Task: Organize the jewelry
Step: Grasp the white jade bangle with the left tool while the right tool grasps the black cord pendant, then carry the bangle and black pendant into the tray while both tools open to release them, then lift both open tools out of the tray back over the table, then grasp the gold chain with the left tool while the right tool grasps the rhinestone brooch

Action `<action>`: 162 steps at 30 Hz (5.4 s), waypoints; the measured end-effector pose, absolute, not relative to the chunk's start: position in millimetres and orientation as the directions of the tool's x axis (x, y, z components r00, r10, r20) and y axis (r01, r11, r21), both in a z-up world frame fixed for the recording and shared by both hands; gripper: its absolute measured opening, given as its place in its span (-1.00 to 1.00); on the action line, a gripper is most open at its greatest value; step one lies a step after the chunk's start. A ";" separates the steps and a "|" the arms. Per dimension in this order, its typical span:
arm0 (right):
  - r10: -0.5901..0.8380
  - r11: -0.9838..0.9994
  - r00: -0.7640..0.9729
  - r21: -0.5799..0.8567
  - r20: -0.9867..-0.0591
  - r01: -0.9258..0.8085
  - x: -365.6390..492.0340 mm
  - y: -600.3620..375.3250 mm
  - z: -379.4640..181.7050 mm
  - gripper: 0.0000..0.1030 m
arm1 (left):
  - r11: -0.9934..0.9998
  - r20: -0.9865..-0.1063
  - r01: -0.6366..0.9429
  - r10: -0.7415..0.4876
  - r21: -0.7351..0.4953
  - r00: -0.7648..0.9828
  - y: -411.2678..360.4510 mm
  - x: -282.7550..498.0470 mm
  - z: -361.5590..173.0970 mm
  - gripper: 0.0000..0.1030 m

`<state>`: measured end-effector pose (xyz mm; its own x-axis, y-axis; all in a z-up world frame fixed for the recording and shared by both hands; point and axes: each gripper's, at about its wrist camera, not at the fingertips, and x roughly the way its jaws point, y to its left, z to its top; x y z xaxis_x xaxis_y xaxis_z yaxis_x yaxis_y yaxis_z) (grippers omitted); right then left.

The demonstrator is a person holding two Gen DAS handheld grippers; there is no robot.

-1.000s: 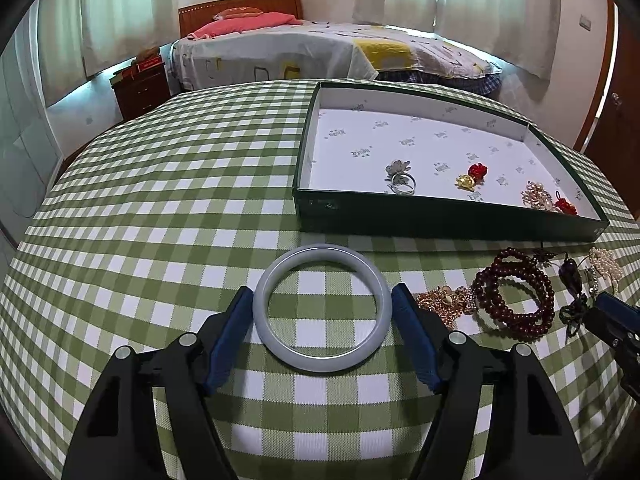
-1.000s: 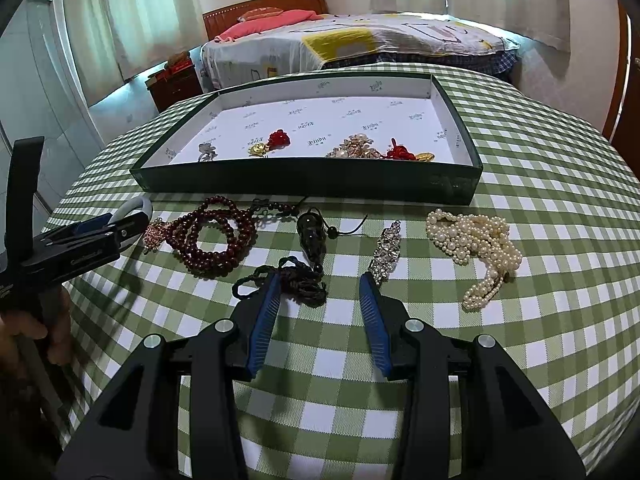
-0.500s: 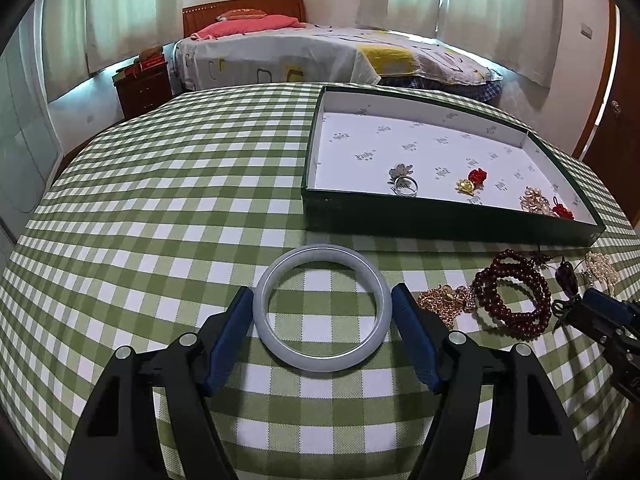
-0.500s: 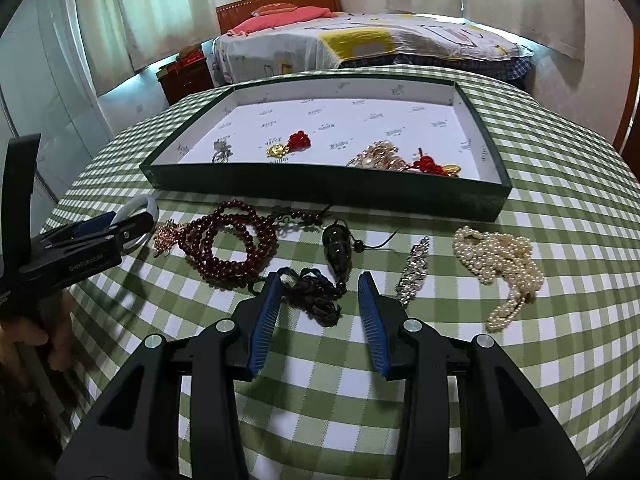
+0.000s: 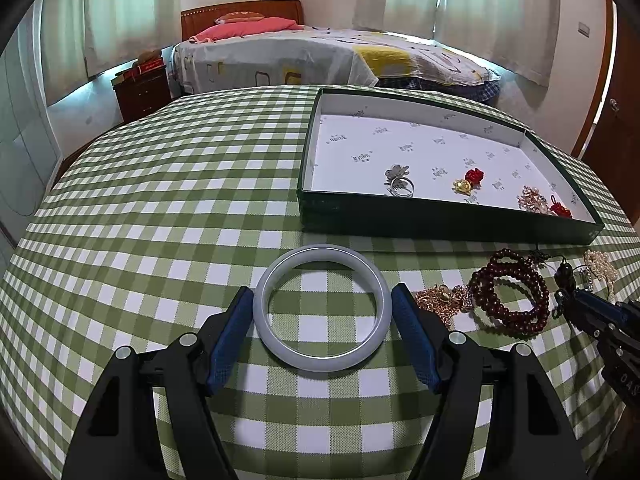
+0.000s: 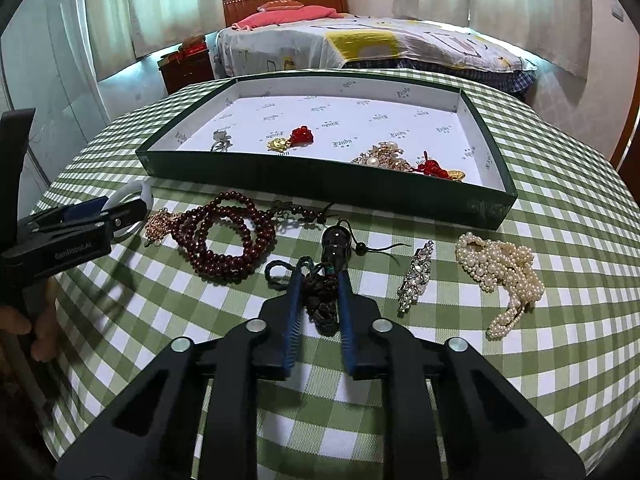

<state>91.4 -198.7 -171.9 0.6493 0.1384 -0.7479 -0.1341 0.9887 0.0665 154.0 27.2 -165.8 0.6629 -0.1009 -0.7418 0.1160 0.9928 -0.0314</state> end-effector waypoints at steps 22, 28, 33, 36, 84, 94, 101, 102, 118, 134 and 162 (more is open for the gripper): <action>0.161 0.987 0.748 0.106 -0.644 -0.121 82.3 -214.1 -116.9 -0.74 | 0.987 -0.670 0.136 -0.155 -0.081 0.726 18.3 143.6 -114.8 0.33; 0.148 0.989 0.787 0.101 -0.598 -0.110 97.5 -221.8 -93.5 -0.74 | 0.982 -0.634 0.160 -0.186 -0.099 0.751 7.9 157.7 -94.2 0.33; 0.129 0.991 0.826 0.099 -0.549 -0.090 127.8 -237.5 -72.7 -0.74 | 0.978 -0.605 0.176 -0.210 -0.116 0.768 -4.2 179.5 -80.4 0.33; 0.116 0.992 0.841 0.098 -0.529 -0.075 149.4 -248.6 -65.2 -0.74 | 0.977 -0.582 0.186 -0.211 -0.103 0.785 -15.5 199.9 -73.5 0.33; 0.116 0.990 0.725 0.134 -0.679 -0.033 236.7 -291.5 -137.4 -0.33 | 0.980 -0.776 0.106 -0.199 -0.170 0.599 -27.2 317.4 -148.9 0.40; 0.107 0.991 0.759 0.132 -0.642 -0.029 213.1 -280.4 -109.2 -0.33 | 0.987 -0.616 0.128 -0.161 -0.098 0.771 -18.1 262.1 -104.3 0.40; 0.106 0.990 0.763 0.142 -0.638 -0.019 181.7 -270.0 -105.4 -0.33 | 0.988 -0.563 0.123 -0.155 -0.095 0.812 -7.5 227.6 -89.0 0.40; 0.104 0.990 0.763 0.139 -0.638 -0.019 176.2 -267.8 -106.3 -0.33 | 0.988 -0.564 0.123 -0.155 -0.096 0.811 -5.4 221.2 -89.6 0.40; 0.098 0.993 0.707 0.119 -0.700 -0.019 113.5 -249.1 -144.6 -0.33 | 0.995 -0.628 0.080 -0.102 -0.064 0.772 13.5 159.0 -127.1 0.40; 0.077 0.996 0.660 0.088 -0.747 -0.017 107.8 -243.5 -170.4 -0.33 | 0.995 -0.671 0.090 -0.096 -0.044 0.735 14.8 139.5 -150.5 0.40; 0.077 0.997 0.665 0.069 -0.743 -0.039 106.0 -239.8 -174.2 -0.74 | 0.982 -0.755 0.187 -0.145 -0.030 0.640 -14.5 149.2 -169.7 0.24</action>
